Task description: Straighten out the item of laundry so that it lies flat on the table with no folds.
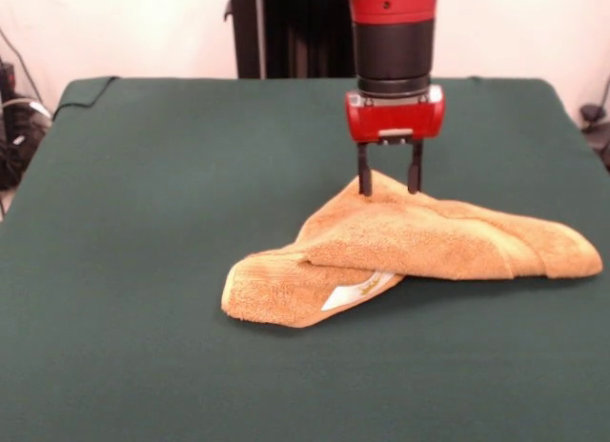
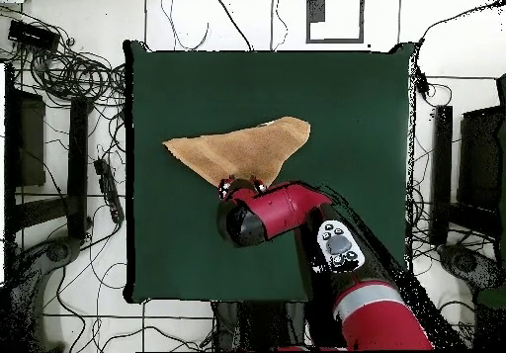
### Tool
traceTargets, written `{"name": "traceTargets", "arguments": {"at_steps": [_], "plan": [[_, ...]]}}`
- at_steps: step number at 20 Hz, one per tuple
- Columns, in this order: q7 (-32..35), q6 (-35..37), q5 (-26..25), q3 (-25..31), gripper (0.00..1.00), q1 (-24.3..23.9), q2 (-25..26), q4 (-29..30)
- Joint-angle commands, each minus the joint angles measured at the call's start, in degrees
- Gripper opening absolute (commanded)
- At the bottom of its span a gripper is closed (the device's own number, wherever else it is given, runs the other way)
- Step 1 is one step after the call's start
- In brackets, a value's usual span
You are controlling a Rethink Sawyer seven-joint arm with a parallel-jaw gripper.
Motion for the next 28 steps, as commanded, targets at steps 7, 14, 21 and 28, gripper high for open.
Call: {"name": "traceTargets", "arguments": {"at_steps": [7,14,21,28], "plan": [[1.9,1.6,2.0,3.9,1.0,0.2,3.5,-3.2],[1.3,2.0,1.4,3.3,1.0,0.5,4.2,-3.6],[1.3,2.0,1.5,3.4,0.0,0.3,4.3,-3.6],[1.7,1.7,1.5,2.7,0.0,0.9,4.6,-4.0]]}}
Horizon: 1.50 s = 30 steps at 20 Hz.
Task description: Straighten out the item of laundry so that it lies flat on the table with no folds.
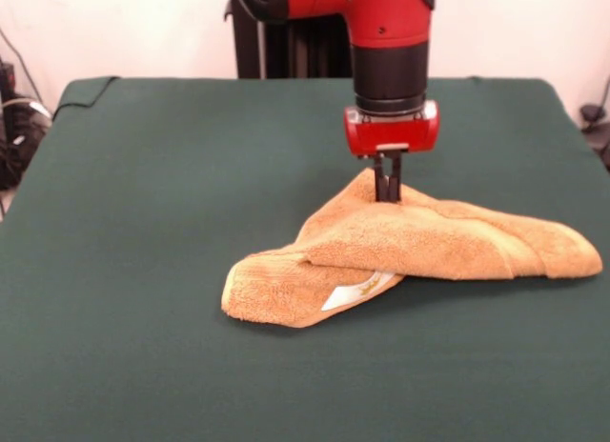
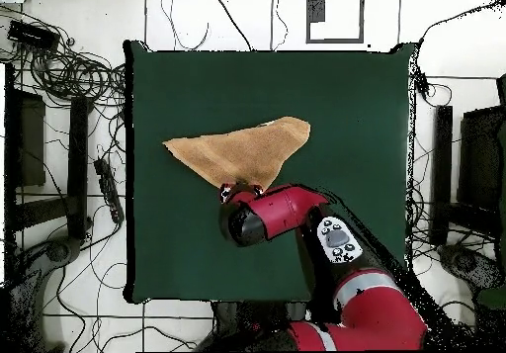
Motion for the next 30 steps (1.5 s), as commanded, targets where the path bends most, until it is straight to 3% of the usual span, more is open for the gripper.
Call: {"name": "traceTargets", "arguments": {"at_steps": [1,6,16,17,24,30], "plan": [[1.7,1.9,1.4,2.7,0.0,1.4,0.8,-3.2],[-1.5,6.5,2.5,5.8,0.0,-0.7,0.4,-2.7],[-0.2,5.4,2.7,4.5,0.0,0.4,-1.5,-1.6],[0.6,4.4,2.5,3.9,1.0,0.9,-1.6,-1.6],[-1.8,8.7,4.1,6.6,1.0,-1.3,-1.1,-1.5],[-1.1,7.7,3.2,4.6,1.0,-0.1,-0.2,-2.2]]}}
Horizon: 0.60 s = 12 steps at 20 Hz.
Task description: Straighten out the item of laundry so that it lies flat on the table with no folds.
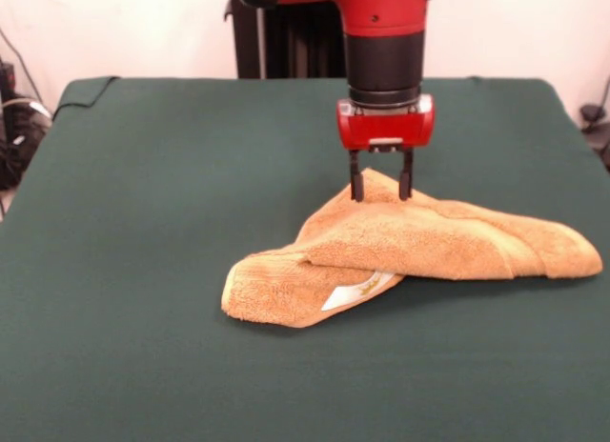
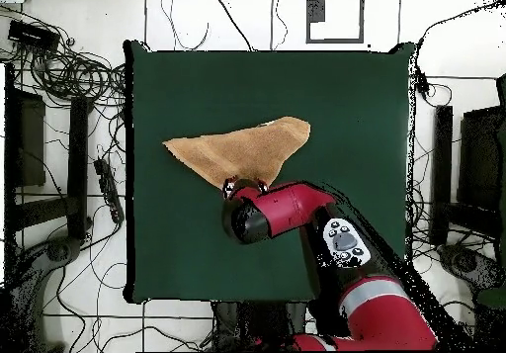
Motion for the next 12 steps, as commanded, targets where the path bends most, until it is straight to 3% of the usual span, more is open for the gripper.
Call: {"name": "traceTargets", "arguments": {"at_steps": [1,12], "plan": [[-0.8,6.1,1.8,4.1,1.0,0.8,2.3,-2.5],[1.4,3.8,1.0,1.1,1.0,3.1,7.7,-6.3]]}}
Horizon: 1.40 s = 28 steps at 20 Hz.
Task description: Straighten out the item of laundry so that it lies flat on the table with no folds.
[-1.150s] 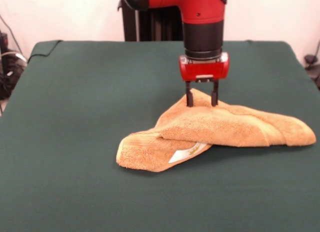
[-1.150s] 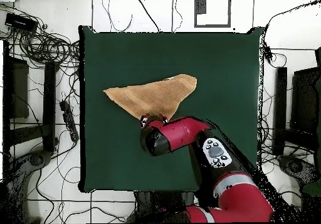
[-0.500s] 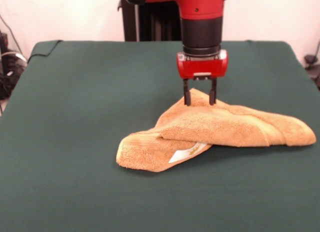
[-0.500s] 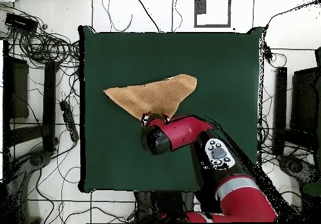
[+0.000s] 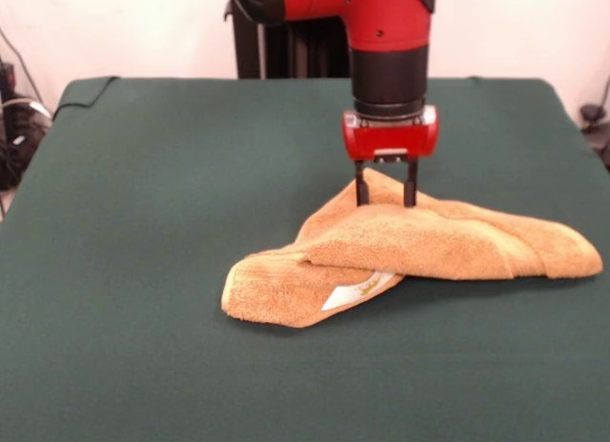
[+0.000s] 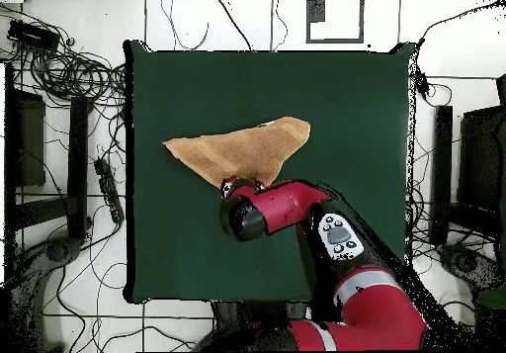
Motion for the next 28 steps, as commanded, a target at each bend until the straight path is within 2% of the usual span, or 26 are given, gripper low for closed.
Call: {"name": "traceTargets", "arguments": {"at_steps": [1,15,16,20,24,28], "plan": [[1.6,3.4,1.0,0.9,1.0,2.5,5.6,-4.9],[1.9,0.9,-0.1,-1.3,1.0,4.4,11.3,-9.1],[2.1,-0.1,-0.3,-1.7,0.0,4.7,11.2,-9.0],[2.9,-1.4,-0.4,-2.6,0.0,5.6,11.0,-8.8],[0.9,2.4,0.9,-0.4,0.0,4.0,10.2,-7.5],[1.0,2.0,0.5,-0.6,0.0,4.6,8.1,-5.6]]}}
